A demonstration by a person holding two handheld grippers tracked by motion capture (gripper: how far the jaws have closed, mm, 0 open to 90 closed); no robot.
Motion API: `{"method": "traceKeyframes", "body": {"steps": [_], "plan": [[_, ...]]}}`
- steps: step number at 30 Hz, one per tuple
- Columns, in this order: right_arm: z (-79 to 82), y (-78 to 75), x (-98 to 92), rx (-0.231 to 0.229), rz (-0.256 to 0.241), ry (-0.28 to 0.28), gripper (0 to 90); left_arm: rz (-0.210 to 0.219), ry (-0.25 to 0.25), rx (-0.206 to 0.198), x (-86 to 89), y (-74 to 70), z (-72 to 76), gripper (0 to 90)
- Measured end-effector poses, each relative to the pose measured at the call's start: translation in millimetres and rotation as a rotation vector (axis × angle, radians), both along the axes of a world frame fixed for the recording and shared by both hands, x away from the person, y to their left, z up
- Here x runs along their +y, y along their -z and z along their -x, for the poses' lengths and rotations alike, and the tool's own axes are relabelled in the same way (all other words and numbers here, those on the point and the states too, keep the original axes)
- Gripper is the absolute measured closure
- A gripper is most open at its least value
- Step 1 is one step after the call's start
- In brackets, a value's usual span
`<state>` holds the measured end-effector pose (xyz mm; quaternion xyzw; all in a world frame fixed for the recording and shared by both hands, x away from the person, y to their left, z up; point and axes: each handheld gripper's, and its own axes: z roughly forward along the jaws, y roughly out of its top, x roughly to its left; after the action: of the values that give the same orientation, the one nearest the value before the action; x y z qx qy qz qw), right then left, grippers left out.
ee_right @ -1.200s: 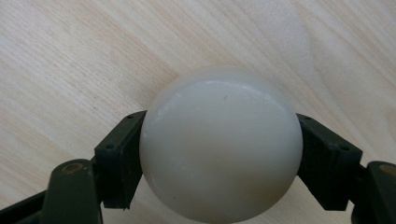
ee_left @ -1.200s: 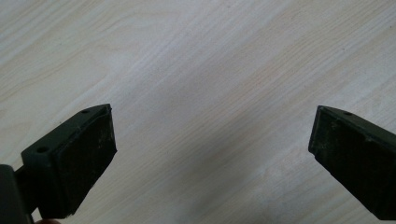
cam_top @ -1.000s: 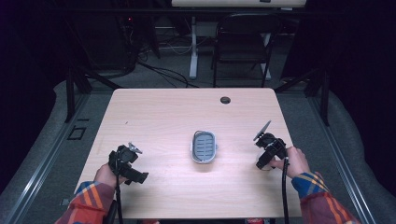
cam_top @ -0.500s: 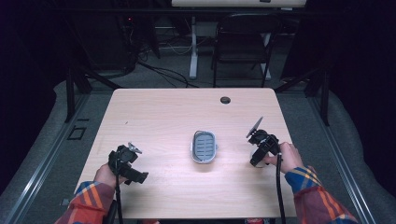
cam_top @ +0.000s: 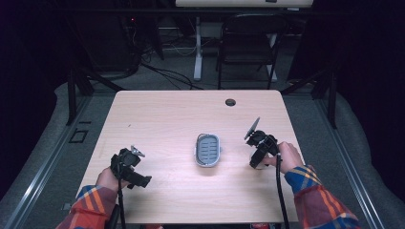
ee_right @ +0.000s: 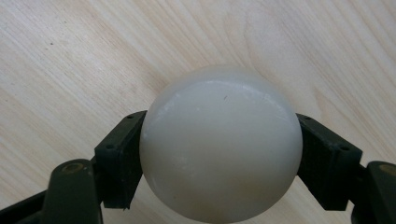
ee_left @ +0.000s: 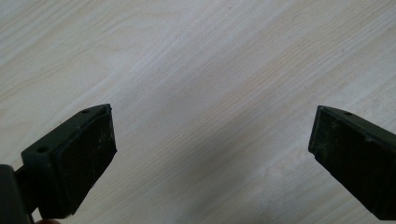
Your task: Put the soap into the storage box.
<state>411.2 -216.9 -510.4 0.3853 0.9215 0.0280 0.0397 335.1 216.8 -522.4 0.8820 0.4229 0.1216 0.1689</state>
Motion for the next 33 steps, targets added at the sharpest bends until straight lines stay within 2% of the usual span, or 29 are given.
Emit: {"method": "traceKeyframes", "body": {"steps": [9,14,18,19,27,30,33], "plan": [[-3.6,-0.9,16.1,0.006,-0.009,-0.020,24.8,0.000,0.002,0.000,0.0,0.0,-0.1,0.6],[-7.4,-4.5,28.5,0.017,0.010,-0.048,24.8,0.001,0.001,0.001,-0.2,0.1,-0.1,0.6],[-8.9,-6.0,34.0,0.014,0.011,-0.060,24.7,-0.001,0.003,0.001,-0.5,0.3,-0.3,0.6],[-8.7,-5.3,35.1,0.004,-0.002,-0.057,24.8,0.000,0.003,0.001,-0.5,0.4,-0.2,0.7],[-14.1,-10.6,46.3,0.015,0.018,-0.084,24.8,0.001,0.003,0.002,-0.4,0.5,-0.4,0.6],[-15.7,-11.5,50.2,0.004,0.000,-0.086,24.8,0.001,0.004,0.003,-0.6,0.7,-0.5,0.6],[-17.3,-14.3,54.2,0.016,0.017,-0.091,24.8,0.001,0.004,0.003,-0.4,0.6,-0.5,0.6]]}}
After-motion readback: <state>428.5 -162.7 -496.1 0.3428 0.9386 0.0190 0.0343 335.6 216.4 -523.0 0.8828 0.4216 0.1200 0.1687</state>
